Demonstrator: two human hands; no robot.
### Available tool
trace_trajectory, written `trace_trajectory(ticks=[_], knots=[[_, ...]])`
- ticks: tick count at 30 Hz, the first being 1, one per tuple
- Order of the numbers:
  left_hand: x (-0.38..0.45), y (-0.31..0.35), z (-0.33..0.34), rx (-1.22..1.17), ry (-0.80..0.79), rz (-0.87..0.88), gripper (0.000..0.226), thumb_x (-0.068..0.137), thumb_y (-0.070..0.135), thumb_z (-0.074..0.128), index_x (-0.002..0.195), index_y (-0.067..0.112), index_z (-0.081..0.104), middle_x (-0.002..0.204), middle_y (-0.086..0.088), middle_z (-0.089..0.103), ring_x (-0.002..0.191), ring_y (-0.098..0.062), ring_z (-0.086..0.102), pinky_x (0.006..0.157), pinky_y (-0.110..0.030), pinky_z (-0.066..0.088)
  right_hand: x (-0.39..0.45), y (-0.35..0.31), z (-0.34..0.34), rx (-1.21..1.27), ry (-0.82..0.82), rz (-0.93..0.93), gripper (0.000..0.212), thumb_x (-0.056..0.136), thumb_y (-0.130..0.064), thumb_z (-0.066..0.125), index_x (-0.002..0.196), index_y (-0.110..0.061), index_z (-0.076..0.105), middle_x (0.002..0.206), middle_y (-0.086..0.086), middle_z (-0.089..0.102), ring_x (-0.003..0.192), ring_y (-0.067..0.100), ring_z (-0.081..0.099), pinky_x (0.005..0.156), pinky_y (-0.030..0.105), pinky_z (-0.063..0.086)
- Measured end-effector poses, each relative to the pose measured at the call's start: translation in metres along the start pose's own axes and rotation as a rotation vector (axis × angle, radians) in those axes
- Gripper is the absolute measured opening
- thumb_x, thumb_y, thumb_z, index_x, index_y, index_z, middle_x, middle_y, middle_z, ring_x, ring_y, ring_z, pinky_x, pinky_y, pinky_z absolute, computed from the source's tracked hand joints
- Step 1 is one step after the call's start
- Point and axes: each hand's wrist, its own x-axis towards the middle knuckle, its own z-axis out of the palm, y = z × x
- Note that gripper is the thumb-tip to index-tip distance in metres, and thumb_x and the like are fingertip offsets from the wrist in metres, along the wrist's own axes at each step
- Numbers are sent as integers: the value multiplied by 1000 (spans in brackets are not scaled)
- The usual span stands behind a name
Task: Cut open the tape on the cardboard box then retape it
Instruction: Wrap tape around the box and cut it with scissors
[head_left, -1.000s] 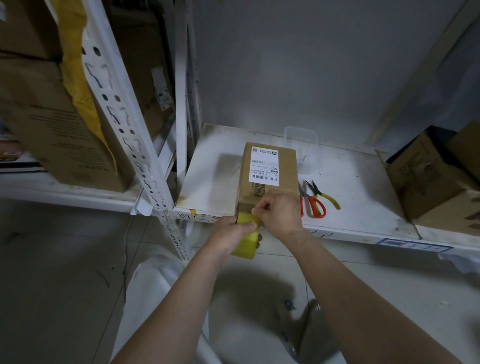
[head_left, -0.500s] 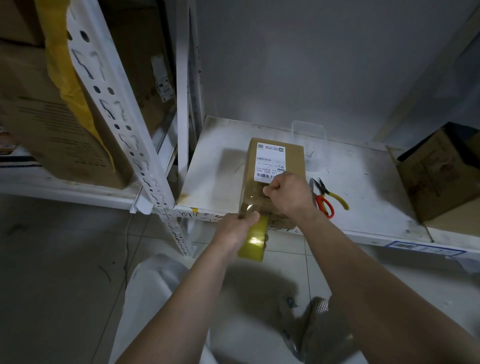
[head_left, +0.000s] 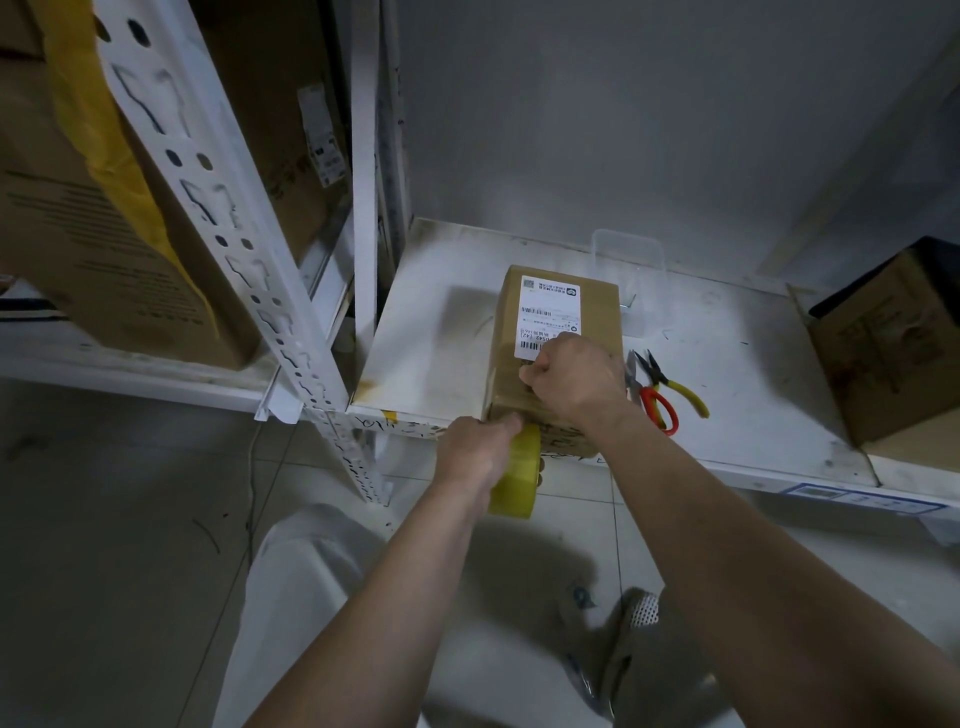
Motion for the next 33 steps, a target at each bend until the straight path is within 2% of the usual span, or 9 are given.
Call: trace_trajectory(ticks=[4,9,11,15,20,22,25,29,33], knots=[[7,-3,1,10,13,6,51,58,38,66,90,-1,63,90,-26,70,81,-42,69,73,-59,56,1,0,1,15,2,-9,22,91,-34,49,81,-18,59,95,1,62,83,18,52,92,41,43],[14,-8,1,26,25,18,54,55,42,65,87,-2,65,87,-25,70,80,-43,69,73,-59,55,0,1,3,31,27,-28,22,91,-33,51,78,-16,58,93,1,59,85,18,50,92,40,37],[12,-7,2,31,31,18,52,58,42,66,87,-1,64,87,-25,70,80,-42,69,73,-59,56,0,1,3,15,32,-33,22,90,-34,51,78,-16,58,93,1,58,84,18,50,91,39,36],[6,-6,3,35,38,25,35,80,30,64,93,-2,64,86,-25,71,74,-41,70,68,-54,58,1,2,3,33,14,-33,23,89,-34,52,75,-17,58,94,0,59,85,18,51,94,40,36],[4,-7,4,110,102,72,38,71,39,66,87,5,59,91,-19,69,82,-38,68,76,-51,57,-1,4,5,70,32,-32,22,89,-34,53,80,-15,62,96,1,59,88,18,50,93,40,33],[4,-8,2,97,130,112,39,74,34,70,100,10,52,102,-16,65,91,-35,65,82,-48,55,-2,7,8,95,56,-55,23,89,-34,54,80,-15,63,94,0,58,92,19,52,89,37,30],[3,-7,0,101,56,163,63,84,22,65,140,26,34,114,-9,59,107,-26,58,98,-41,46,-5,11,13,174,82,-102,20,88,-34,58,75,-19,59,91,-5,56,95,16,51,85,34,26],[3,-6,0,57,-13,202,54,88,14,59,138,29,44,98,4,61,97,-17,59,88,-30,47,-7,14,16,214,95,-113,16,88,-32,59,80,-19,63,100,-3,58,101,15,51,92,36,29],[2,-10,0,50,27,232,46,89,15,61,132,25,51,91,5,60,93,-16,58,81,-25,42,-6,13,18,198,98,-105,23,87,-35,60,68,-23,55,93,-5,56,97,14,51,91,37,30]])
